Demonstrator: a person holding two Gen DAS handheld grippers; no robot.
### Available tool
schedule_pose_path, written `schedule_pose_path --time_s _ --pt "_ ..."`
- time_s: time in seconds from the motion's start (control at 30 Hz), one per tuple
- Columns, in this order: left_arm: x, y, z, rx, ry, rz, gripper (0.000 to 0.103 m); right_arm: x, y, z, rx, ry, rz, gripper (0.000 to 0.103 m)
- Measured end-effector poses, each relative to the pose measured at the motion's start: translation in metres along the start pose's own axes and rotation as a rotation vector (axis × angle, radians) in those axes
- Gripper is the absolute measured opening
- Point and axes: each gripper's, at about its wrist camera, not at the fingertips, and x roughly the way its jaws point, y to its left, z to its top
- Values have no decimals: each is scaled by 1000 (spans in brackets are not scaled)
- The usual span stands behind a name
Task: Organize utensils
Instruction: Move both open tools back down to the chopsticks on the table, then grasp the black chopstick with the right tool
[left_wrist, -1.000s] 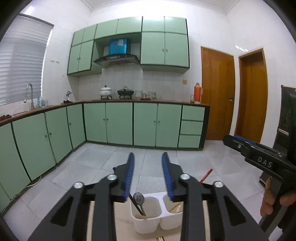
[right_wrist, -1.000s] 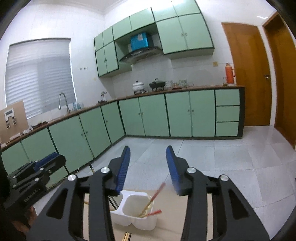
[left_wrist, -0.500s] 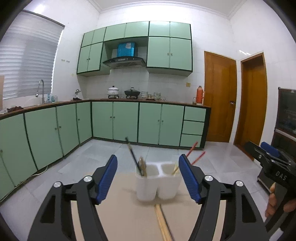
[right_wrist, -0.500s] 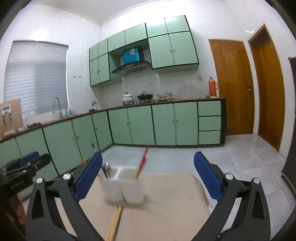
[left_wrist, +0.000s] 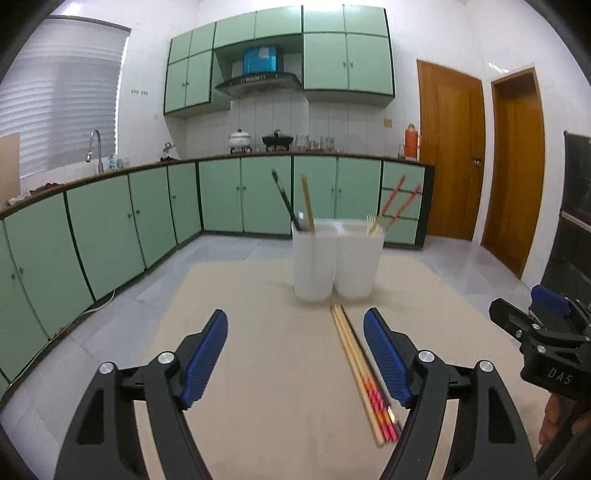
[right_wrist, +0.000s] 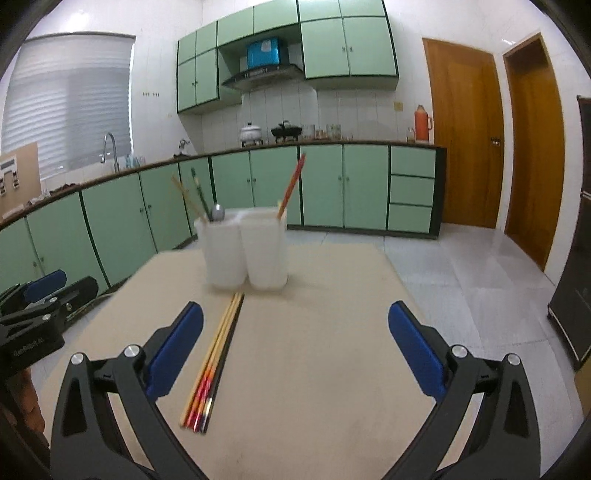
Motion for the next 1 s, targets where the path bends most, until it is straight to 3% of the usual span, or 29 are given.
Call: schedule_pose_path --time_s 0.27,0.33,0.4,0.53,0.67,1.0 --pt "4 3 -46 -5 66 -4 75 4 28 -47 -22 62 4 97" --pt "3 6 -52 -2 78 8 75 7 38 -57 -54 87 11 92" --pt "2 11 -57 -5 87 20 75 14 46 -65 -79 134 34 76" --pt "2 22 -58 -29 97 37 75 25 56 -71 -86 206 54 72" --pt "2 25 -59 -43 100 37 75 34 63 -73 -121 268 61 60" --pt "5 19 -63 -40 104 5 75 44 67 -73 -161 332 42 55"
